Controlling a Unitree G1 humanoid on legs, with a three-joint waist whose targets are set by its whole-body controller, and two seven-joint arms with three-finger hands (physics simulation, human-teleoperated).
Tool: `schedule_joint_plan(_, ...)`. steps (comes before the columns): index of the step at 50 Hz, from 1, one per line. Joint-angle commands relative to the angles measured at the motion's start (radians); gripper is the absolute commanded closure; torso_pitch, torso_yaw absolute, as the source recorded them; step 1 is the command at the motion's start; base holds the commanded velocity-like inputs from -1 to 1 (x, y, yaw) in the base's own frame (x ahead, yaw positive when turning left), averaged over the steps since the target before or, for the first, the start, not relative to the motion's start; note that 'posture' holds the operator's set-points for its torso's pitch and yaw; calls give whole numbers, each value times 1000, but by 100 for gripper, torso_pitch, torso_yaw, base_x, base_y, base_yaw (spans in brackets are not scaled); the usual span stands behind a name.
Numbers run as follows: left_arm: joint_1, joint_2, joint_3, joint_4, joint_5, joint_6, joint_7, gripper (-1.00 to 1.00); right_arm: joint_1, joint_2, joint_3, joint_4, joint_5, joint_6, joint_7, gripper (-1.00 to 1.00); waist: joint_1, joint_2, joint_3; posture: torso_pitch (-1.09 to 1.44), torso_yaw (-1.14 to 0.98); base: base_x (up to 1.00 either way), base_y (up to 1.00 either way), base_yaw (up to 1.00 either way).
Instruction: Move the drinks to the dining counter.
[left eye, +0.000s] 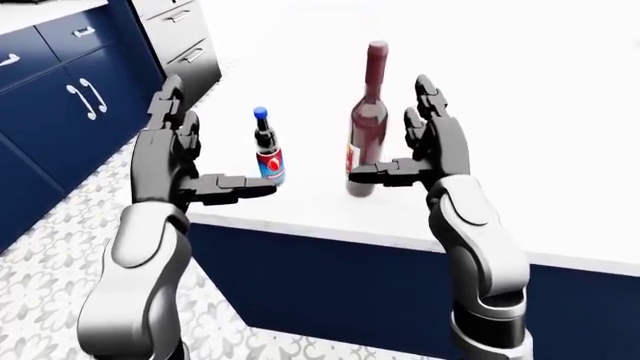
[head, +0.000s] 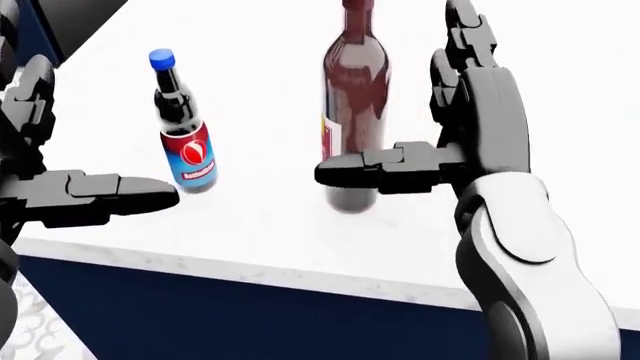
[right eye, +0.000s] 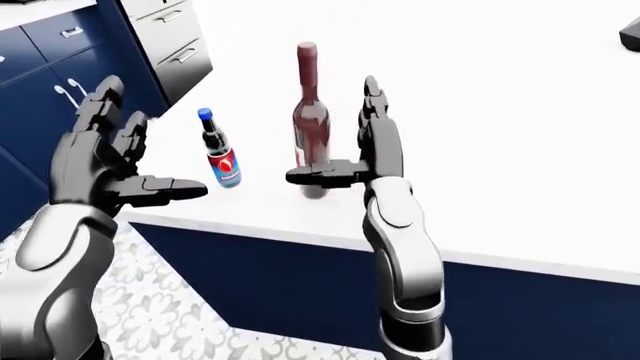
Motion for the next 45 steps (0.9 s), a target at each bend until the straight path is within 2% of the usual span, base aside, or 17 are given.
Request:
schedule_joint_plan(1,-26,12,14,-42,-4,-12,1,-100,-33,-15,-12,-74,13,22,-13,-100,0,2,-24,0,0,0,0,0)
schedule_joint_plan(5,-20,15,20,-73,-13,5,1,-100,-30,-37,-21,-127,7,84,-20,-100,0,0,-20,0,0,0,0,0)
schedule_joint_plan(11,-28,19,26,-86,-20,20,8,-100,-18,-51,-36,-159,14,99,-25,-100,-2,11,-47,0,0,-32,1,0)
schedule_joint_plan(15,-26,17,21,-90,-21,20,10,-100,-13,-54,-39,-164,18,98,-26,-100,-5,5,-41,0,0,-64,8,0)
schedule_joint_plan(17,-27,16,21,-92,-22,24,12,-100,-10,-54,-41,-166,20,95,-28,-100,-4,-9,-27,0,0,-73,12,0)
schedule_joint_plan(19,-25,17,20,-95,-22,25,11,-100,-6,-54,-40,-170,22,94,-28,-100,-6,-33,-36,0,0,-75,12,0)
schedule_joint_plan(21,-25,17,21,-93,-22,24,12,-100,-4,-55,-40,-172,23,95,-29,-100,1,-34,-39,0,0,-77,12,0)
schedule_joint_plan(28,-24,17,22,-91,-24,20,12,-100,-3,-55,-34,-173,21,90,-30,-100,18,9,-33,0,0,-76,14,0)
schedule_joint_plan(30,-22,17,22,-91,-24,18,11,-100,-2,-53,-34,-183,22,98,-30,-100,21,44,-30,0,0,-77,16,0)
schedule_joint_plan(31,-21,17,23,-90,-24,16,10,-100,-2,-53,-34,-189,22,102,-31,-100,23,85,-35,0,0,-77,16,0)
schedule_joint_plan(32,-21,18,23,-89,-24,16,10,-100,-3,-53,-36,-193,23,106,-31,-100,24,84,-36,0,0,-77,16,0)
schedule_joint_plan(38,-21,16,17,-92,-22,16,13,-100,-3,-53,-33,-209,27,113,-28,-100,22,61,-54,0,0,-76,18,0)
schedule_joint_plan(39,-23,16,18,-97,-22,24,14,-100,-2,-44,-42,-212,47,115,-22,-100,19,46,-62,0,0,-25,30,0)
schedule_joint_plan(41,-21,16,16,-95,-20,19,12,-100,2,-44,-44,-218,63,111,-21,-100,4,-6,31,0,0,0,38,0)
schedule_joint_plan(42,-23,16,17,-100,-20,27,13,-100,2,-44,-44,-221,70,112,-22,-100,17,-31,44,0,0,0,0,67)
schedule_joint_plan(44,-22,14,13,-98,-17,23,13,-100,4,-46,-40,-223,77,109,-25,-100,15,-54,24,0,0,0,0,97)
schedule_joint_plan(45,-22,13,12,-98,-17,23,12,-100,6,-47,-38,-223,79,108,-25,-100,11,-92,-1,0,0,0,0,100)
